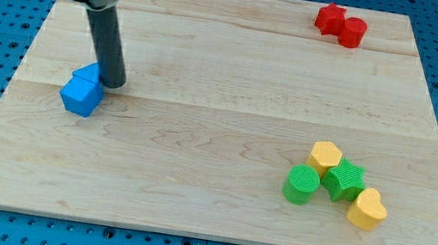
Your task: Move your arm above the triangle
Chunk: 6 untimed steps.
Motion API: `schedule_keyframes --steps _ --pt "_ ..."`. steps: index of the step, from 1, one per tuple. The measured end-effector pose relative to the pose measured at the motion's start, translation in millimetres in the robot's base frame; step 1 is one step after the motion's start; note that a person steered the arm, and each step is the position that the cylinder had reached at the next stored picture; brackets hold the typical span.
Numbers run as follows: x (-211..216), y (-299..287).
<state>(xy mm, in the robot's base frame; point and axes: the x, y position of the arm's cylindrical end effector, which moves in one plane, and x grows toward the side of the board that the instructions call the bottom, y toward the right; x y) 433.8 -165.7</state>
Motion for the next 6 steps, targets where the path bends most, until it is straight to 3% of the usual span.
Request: schedule_keyframes --steps 2,3,5,6 --pt "32 -56" --pt "28 -31" --pt "-18 7" --pt "-43 -2"
